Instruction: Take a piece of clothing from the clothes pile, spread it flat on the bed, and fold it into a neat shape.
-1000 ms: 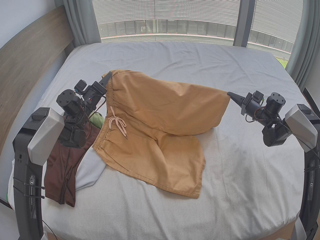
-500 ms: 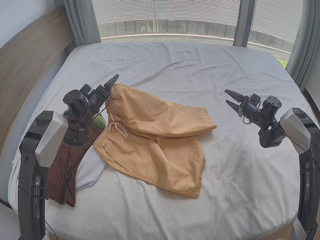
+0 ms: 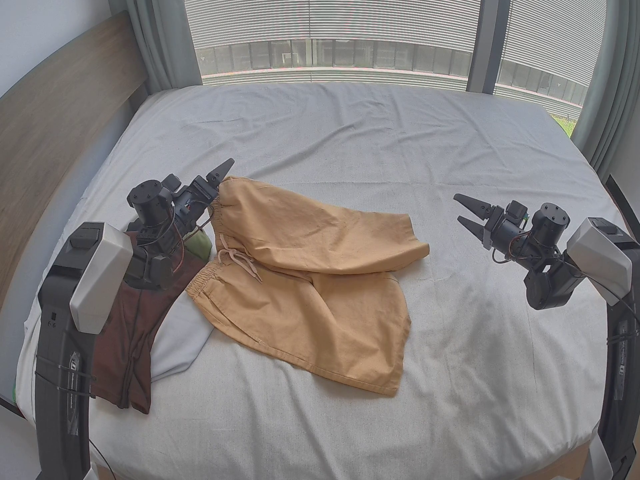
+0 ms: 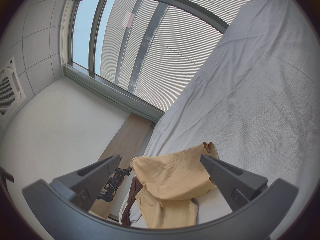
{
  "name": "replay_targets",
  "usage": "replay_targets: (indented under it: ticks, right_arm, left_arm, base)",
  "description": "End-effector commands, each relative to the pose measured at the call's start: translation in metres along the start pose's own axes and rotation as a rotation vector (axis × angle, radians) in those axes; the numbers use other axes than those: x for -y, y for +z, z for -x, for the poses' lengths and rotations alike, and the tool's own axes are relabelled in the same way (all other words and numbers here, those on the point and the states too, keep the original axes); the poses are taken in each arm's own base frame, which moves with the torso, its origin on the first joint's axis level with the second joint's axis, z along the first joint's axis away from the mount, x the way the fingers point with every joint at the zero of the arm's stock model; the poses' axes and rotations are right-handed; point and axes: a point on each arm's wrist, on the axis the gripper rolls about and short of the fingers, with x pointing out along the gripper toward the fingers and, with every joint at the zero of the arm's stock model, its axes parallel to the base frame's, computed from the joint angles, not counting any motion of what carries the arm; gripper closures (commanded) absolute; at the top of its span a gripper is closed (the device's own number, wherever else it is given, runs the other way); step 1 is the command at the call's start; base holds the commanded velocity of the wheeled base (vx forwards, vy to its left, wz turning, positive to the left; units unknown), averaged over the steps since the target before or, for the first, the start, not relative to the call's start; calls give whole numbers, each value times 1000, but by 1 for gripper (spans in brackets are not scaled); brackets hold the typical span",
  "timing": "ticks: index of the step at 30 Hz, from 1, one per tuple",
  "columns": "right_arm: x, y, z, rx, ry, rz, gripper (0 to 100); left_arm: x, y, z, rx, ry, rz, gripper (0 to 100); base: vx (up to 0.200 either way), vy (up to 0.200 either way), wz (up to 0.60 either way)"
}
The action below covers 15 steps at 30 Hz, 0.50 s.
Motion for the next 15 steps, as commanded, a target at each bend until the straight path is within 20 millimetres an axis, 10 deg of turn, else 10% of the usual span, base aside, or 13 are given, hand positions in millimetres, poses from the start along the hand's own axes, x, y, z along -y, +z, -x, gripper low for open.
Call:
replay_targets:
  ticks: [1, 15]
  right_arm:
    - [-5, -4, 2, -8, 3, -2, 0]
    - [1, -42, 20, -62, -37, -6, 0]
  left_arm:
    - [-6, 4, 3, -3, 28, 2, 0]
    - [-13, 6, 48, -53, 139, -62, 0]
  base:
    - [0, 0, 0]
    - [0, 0, 0]
